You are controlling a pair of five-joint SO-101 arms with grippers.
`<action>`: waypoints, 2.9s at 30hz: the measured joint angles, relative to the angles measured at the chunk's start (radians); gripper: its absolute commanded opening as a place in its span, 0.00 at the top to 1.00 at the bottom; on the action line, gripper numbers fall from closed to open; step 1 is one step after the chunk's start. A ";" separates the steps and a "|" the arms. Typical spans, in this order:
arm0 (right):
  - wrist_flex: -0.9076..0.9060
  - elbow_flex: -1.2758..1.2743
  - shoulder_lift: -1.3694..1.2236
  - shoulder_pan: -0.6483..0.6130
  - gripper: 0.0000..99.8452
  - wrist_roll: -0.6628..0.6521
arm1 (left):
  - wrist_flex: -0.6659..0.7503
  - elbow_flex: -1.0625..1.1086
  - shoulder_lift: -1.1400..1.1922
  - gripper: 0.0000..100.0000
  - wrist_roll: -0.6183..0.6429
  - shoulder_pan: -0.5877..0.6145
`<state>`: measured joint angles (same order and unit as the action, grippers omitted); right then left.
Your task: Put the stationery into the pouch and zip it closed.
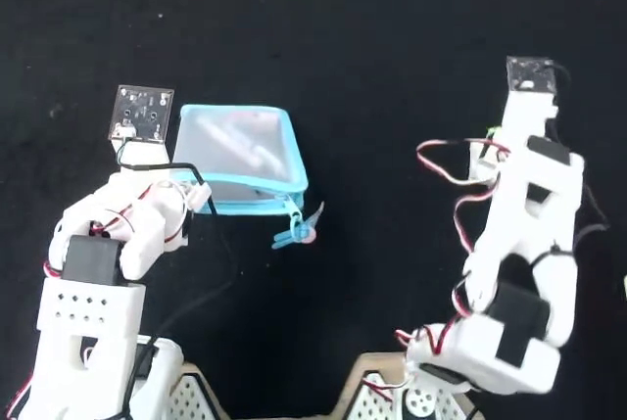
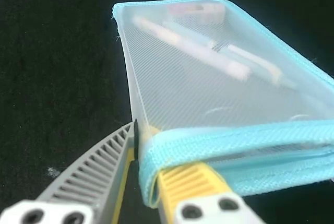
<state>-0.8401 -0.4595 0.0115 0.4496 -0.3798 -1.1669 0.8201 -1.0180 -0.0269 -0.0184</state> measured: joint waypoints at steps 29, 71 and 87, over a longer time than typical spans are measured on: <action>-0.186 0.298 -0.400 0.038 0.99 -0.304 | 0.000 0.000 0.000 0.97 0.000 0.000; -0.285 -0.017 -0.103 -0.528 0.88 0.124 | 0.000 0.000 0.000 0.97 0.000 0.000; -0.316 0.018 -0.216 -0.525 0.99 0.005 | 0.000 0.000 0.000 0.97 0.000 0.000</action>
<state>-1.1561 -0.4411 -0.2048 -0.0752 -0.3751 -1.1669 0.8201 -1.0180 -0.0269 -0.0184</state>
